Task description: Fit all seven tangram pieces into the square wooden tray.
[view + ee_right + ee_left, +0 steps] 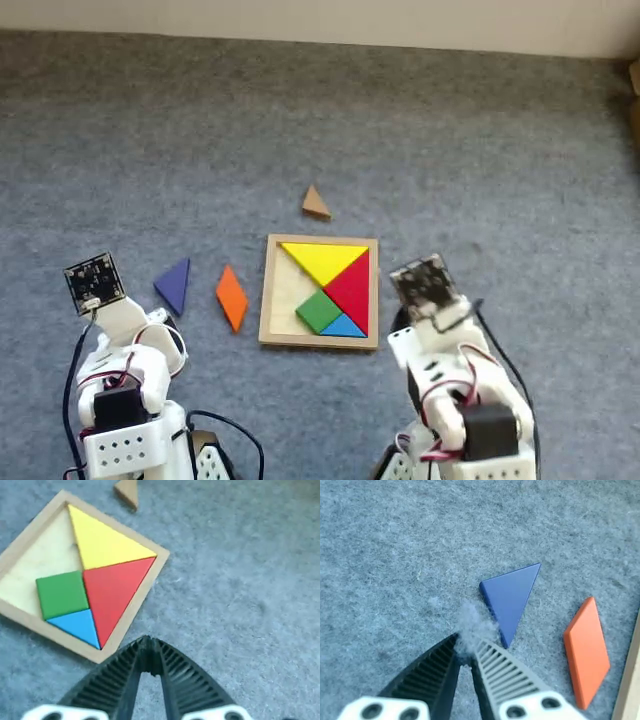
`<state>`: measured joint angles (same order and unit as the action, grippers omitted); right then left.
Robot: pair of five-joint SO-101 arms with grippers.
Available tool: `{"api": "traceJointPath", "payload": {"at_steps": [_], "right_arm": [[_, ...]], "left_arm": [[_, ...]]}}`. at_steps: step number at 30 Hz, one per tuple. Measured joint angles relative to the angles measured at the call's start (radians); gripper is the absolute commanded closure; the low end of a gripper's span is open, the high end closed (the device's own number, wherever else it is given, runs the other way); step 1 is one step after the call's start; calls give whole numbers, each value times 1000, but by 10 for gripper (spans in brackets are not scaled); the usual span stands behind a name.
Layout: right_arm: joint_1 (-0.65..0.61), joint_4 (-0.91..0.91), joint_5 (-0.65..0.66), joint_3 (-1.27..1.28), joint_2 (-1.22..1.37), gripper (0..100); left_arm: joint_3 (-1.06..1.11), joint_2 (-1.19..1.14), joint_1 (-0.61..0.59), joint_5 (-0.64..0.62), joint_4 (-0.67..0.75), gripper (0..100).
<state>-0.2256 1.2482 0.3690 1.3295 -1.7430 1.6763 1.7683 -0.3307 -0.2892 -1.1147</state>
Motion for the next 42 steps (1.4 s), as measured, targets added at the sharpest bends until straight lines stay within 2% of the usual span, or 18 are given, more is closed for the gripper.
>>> {"api": "traceJointPath", "payload": {"at_steps": [3, 10, 12, 22, 32, 42], "right_arm": [[34, -2, -20, 54, -77, 991], [147, -86, -31, 245, -77, 991], [149, -107, -31, 333, -80, 992], [152, -149, -35, 342, -80, 993], [152, -75, -377, 342, -80, 993], [152, -75, -402, 342, -80, 993]], "left_arm": [[0, 0, 0, 0, 0, 994], [0, 0, 0, 0, 0, 994], [0, 0, 0, 0, 0, 994], [0, 0, 0, 0, 0, 994], [0, 0, 0, 0, 0, 994], [0, 0, 0, 0, 0, 994]]}}
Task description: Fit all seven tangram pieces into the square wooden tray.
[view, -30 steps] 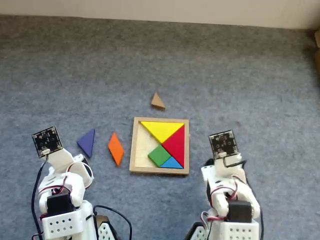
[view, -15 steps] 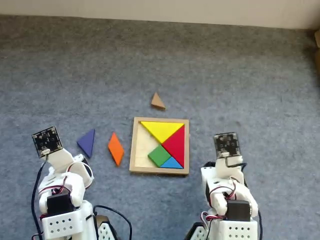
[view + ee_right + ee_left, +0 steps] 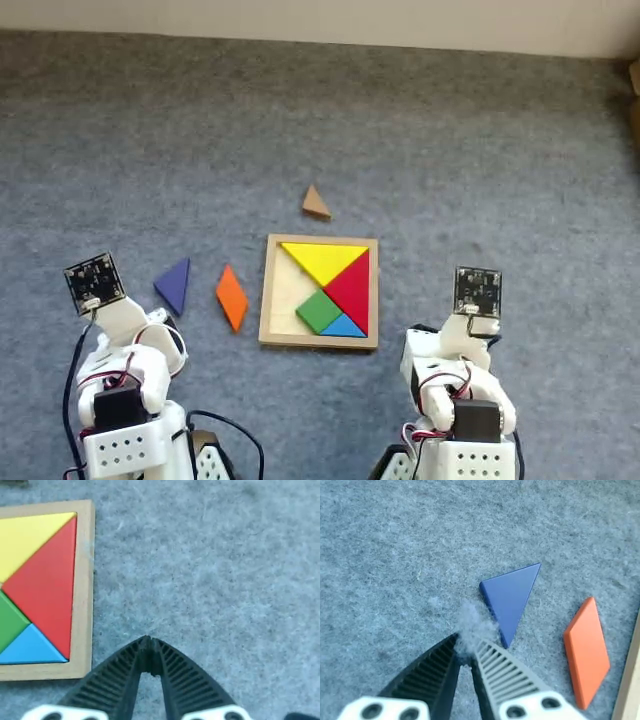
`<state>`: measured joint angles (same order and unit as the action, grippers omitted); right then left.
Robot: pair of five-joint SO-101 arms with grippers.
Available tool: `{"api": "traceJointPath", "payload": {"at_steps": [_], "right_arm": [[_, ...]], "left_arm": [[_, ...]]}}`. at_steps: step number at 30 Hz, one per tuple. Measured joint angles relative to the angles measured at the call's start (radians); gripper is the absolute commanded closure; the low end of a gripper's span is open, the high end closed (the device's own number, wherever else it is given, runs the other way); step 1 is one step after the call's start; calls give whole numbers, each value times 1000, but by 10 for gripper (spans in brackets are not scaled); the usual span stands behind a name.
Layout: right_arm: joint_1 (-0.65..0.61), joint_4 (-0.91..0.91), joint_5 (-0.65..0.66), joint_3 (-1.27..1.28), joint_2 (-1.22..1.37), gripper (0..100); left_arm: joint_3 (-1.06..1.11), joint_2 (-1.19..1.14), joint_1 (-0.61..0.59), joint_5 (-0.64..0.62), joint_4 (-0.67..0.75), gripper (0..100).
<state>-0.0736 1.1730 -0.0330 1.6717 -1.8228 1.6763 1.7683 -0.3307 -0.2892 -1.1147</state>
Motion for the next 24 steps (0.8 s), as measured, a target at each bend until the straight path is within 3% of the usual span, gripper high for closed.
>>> {"api": "traceJointPath", "payload": {"at_steps": [17, 24], "right_arm": [[0, 0, 0, 0, 0, 993], [0, 0, 0, 0, 0, 993]], "left_arm": [[0, 0, 8, 0, 0, 994], [0, 0, 256, 0, -181, 994]]}}
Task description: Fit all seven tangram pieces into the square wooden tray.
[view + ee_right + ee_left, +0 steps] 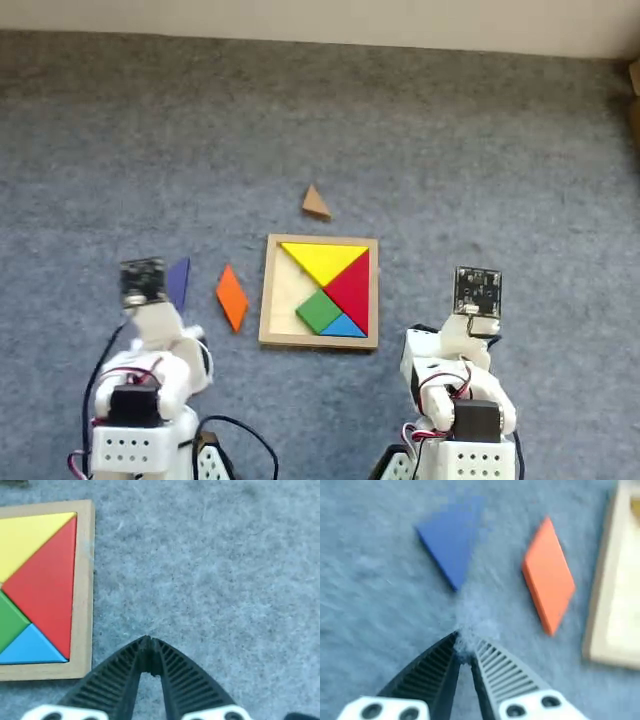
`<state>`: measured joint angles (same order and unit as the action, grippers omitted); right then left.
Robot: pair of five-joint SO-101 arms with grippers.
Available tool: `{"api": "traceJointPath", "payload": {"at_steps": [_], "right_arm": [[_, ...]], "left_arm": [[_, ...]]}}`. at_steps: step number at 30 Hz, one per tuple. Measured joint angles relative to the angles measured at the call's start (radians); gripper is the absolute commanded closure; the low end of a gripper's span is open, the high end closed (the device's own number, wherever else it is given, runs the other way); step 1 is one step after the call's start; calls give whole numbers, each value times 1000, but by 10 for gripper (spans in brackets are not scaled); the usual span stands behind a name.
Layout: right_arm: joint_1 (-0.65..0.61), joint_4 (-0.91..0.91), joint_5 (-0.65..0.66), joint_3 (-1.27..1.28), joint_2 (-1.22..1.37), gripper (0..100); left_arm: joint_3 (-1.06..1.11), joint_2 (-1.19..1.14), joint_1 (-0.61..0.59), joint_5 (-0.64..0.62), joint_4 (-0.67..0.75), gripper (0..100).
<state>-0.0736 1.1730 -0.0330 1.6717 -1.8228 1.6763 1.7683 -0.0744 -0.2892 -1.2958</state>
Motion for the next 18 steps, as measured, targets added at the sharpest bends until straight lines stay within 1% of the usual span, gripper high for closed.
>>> {"api": "traceJointPath", "payload": {"at_steps": [3, 9, 10, 12, 14, 16, 18], "right_arm": [[0, 0, 0, 0, 0, 993], [0, 0, 0, 0, 0, 993], [0, 0, 0, 0, 0, 993], [0, 0, 0, 0, 0, 993], [0, 0, 0, 0, 0, 993], [0, 0, 0, 0, 0, 993], [0, 0, 0, 0, 0, 993]], "left_arm": [[0, 0, 121, 2, -34, 994], [0, 0, 285, 0, -38, 991], [0, 0, 308, 0, -38, 979], [0, 0, 342, 3, -38, 918], [0, 0, 351, 3, -38, 825], [-26, 0, 344, 0, -38, 715], [-54, 0, 290, 3, -38, 617]]}}
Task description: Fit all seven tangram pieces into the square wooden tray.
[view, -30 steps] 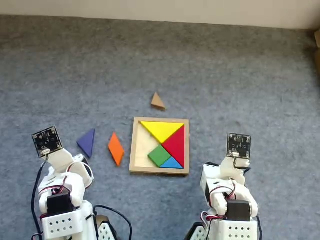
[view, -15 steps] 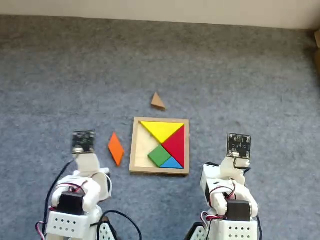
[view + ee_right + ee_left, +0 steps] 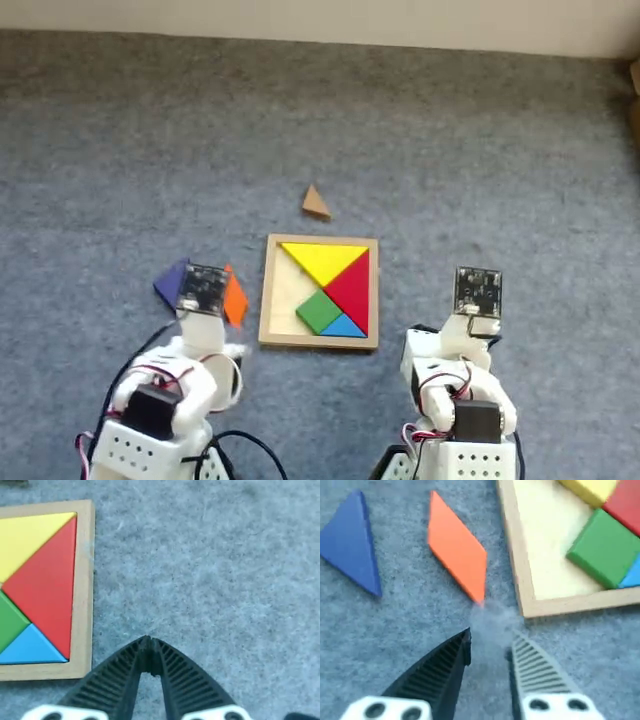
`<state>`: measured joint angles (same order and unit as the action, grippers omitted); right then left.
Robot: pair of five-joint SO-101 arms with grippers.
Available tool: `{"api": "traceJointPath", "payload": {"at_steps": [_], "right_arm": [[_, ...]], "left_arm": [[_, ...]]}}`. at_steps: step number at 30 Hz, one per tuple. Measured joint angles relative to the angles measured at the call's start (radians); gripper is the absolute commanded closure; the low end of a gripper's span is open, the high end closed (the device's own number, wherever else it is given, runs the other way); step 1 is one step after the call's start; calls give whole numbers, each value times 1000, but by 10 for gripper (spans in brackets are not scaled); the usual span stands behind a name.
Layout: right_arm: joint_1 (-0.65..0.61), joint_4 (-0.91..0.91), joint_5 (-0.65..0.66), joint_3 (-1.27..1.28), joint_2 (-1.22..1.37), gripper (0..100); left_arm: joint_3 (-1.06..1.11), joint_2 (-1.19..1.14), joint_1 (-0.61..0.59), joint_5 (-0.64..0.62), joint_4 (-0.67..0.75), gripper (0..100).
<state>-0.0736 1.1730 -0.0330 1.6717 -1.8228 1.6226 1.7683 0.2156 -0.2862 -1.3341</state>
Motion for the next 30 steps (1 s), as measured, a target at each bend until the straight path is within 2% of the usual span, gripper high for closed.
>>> {"api": "traceJointPath", "payload": {"at_steps": [3, 10, 15, 21, 30], "right_arm": [[0, 0, 0, 0, 0, 993], [0, 0, 0, 0, 0, 993], [0, 0, 0, 0, 0, 993], [0, 0, 0, 0, 0, 993], [0, 0, 0, 0, 0, 993]], "left_arm": [[-46, 0, -109, -2, 0, 536], [-83, 0, -244, -3, 38, 608], [-109, 0, -258, 0, 48, 664], [-242, 0, -258, 0, 25, 763], [-290, -12, -258, 0, -37, 774]]}}
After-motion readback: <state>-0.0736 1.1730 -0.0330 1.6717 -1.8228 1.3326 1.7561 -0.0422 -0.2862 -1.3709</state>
